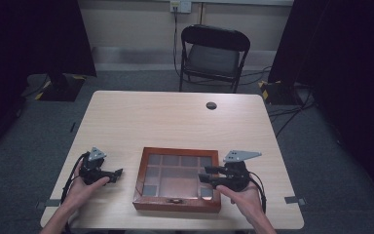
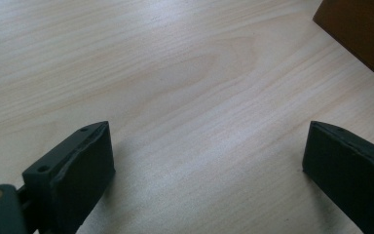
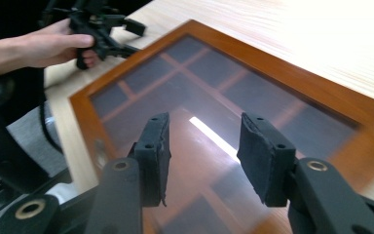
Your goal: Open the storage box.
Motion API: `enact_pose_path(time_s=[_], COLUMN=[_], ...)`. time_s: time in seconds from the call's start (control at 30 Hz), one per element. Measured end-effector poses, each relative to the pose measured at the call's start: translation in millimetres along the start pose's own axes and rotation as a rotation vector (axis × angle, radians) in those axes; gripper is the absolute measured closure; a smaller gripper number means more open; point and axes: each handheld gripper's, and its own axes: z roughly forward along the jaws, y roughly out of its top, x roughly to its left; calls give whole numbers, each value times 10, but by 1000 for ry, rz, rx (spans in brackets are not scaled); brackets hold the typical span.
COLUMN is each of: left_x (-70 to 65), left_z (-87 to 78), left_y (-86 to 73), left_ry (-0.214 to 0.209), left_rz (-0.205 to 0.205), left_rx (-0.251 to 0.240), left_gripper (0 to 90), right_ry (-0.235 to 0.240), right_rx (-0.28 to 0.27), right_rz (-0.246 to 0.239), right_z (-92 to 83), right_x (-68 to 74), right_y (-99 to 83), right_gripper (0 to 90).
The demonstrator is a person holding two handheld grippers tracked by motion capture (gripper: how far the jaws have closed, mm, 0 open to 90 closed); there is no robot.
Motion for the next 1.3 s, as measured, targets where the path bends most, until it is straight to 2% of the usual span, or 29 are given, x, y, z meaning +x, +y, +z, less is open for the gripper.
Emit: enact_pose_path(time_s=[0.27, 0.4, 0.63, 0.9, 1.07, 1.13, 1.3], left_x=[-1, 0, -1, 0, -2, 0, -2], left_z=[0, -1, -1, -2, 0, -1, 0], left_y=[0, 0, 0, 0, -1, 0, -1], left_ry=[0, 0, 1, 1, 0, 1, 1], left_rz=[-1, 0, 0, 1, -2, 0, -2], left_rx=[0, 0, 0, 0, -2, 0, -2], left_gripper=[40, 40, 40, 40, 40, 40, 40], right_ry=[82, 114, 149, 218, 233, 219, 218], right_rx=[38, 55, 88, 136, 159, 167, 161], right_rz=[-55, -82, -100, -148, -155, -162, -175], right_z=[216, 277, 358, 489, 565, 577, 586], right_x=[178, 252, 325, 461, 477, 484, 485], right_y=[71, 39, -44, -120, -172, -187, -202], right_gripper=[589, 625, 675, 780, 805, 804, 801])
